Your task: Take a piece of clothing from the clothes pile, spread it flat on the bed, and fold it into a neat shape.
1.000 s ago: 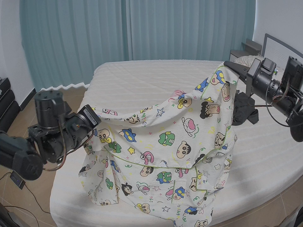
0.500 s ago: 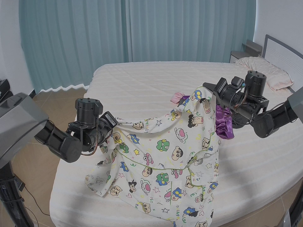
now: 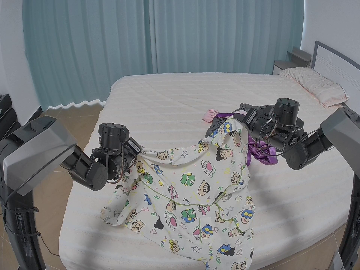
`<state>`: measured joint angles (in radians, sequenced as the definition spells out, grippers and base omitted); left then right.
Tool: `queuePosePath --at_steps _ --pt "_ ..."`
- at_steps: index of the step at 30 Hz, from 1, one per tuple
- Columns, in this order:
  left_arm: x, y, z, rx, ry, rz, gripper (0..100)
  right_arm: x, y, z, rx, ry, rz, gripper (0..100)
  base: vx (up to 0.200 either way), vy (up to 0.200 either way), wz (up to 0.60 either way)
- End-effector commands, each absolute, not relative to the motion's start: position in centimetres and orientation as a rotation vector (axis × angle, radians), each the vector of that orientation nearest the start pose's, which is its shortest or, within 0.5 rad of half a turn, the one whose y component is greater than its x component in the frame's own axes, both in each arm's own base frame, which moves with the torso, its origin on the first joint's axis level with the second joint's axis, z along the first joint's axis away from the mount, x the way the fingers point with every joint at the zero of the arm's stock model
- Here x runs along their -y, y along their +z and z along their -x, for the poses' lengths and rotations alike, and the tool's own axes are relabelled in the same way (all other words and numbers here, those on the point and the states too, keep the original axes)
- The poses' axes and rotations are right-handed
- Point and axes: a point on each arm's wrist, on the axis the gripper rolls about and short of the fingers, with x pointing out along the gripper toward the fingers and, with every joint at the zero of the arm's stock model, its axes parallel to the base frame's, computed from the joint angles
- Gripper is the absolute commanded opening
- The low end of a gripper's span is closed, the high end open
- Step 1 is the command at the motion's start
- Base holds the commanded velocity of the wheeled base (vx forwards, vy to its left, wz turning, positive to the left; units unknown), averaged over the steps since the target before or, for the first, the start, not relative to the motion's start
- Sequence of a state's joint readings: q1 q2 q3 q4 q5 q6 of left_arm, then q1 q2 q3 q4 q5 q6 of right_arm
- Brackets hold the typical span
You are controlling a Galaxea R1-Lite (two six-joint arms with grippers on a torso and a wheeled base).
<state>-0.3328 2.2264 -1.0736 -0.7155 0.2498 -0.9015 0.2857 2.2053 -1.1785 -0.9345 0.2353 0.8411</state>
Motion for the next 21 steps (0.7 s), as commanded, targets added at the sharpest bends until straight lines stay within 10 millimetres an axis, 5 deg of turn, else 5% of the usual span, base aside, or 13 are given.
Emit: queuePosePath --at_steps 1,9,21 --pt "12.9 6.3 -39.4 -0.436 0.111 0.758 0 -13.0 11.8 -41.8 -0.309 0.448 -0.819 0 0.2 0.0 0.0" --pt "13.1 6.1 -39.9 -0.427 0.11 0.76 0 -13.9 11.1 -42.8 -0.278 0.399 -0.818 0 0.2 0.0 0.0" --pt "12.3 4.6 -41.2 -0.434 0.142 0.76 0 -15.6 9.0 -44.6 -0.289 0.356 -0.811 0 0.0 0.0 0.0"
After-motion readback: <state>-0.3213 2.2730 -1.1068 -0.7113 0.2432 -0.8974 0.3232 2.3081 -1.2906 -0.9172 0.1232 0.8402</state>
